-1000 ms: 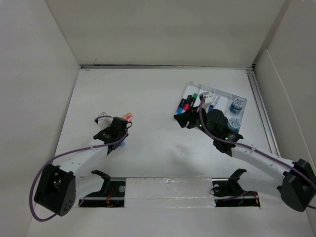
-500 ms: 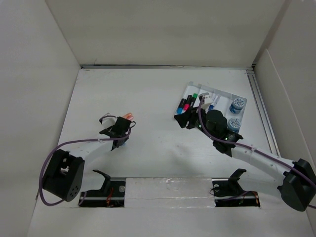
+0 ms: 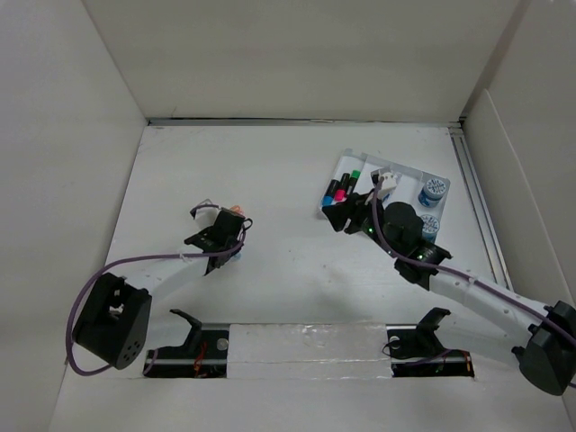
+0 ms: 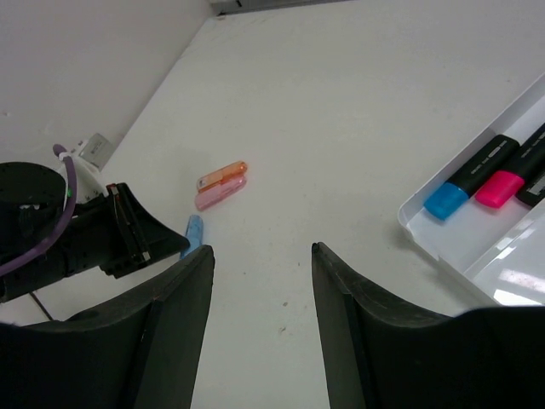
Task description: Organize the desk
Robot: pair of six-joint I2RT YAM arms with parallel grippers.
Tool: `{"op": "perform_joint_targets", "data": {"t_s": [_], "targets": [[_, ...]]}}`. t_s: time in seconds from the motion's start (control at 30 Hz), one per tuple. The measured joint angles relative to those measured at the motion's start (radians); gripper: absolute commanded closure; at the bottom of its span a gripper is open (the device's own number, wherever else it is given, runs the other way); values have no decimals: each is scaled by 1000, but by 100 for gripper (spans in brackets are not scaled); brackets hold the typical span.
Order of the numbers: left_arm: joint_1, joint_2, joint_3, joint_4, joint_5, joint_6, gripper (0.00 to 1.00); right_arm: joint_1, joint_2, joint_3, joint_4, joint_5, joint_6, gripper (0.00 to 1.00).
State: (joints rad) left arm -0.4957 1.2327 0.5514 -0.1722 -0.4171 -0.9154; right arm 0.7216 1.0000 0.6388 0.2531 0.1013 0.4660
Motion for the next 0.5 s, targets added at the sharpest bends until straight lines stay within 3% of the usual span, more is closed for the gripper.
{"op": "perform_joint_targets", "data": {"t_s": [0.5], "targets": [[-6, -80, 39, 80, 127, 68, 100, 0, -79, 42, -47, 57, -3, 45]]}}
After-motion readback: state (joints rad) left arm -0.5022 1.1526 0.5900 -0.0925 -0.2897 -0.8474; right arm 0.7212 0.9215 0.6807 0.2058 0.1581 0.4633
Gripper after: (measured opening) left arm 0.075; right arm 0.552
